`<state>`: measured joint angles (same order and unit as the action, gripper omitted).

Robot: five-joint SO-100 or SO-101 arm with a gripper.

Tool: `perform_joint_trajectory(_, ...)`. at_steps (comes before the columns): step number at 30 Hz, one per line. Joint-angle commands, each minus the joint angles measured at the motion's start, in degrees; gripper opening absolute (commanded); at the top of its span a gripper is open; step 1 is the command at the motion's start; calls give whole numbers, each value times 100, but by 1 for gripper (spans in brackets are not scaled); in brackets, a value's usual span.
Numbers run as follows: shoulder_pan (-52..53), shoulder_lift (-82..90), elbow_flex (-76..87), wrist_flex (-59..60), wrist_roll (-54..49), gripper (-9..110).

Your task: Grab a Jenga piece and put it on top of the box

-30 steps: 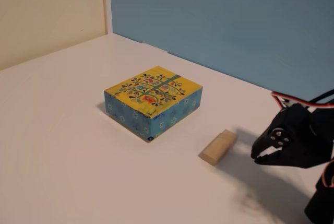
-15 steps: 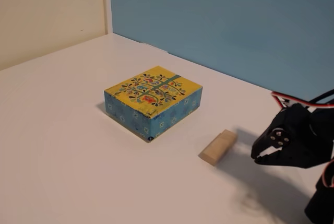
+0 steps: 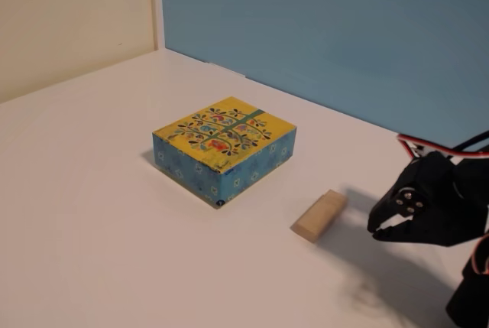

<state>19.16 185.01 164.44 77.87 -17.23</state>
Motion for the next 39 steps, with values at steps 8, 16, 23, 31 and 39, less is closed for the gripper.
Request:
perform_joint_trajectory(8,0,-18,-211,18,-26,0)
perform_joint_trajectory(16,0,-18,-211,18,-26,0)
perform_joint_trajectory(23,0,-18,-211,18,44,0)
perform_joint_trajectory(31,-255,-9,-396,-141,404,0)
perform_joint_trajectory(39,-589,-18,-1107,26,800,0)
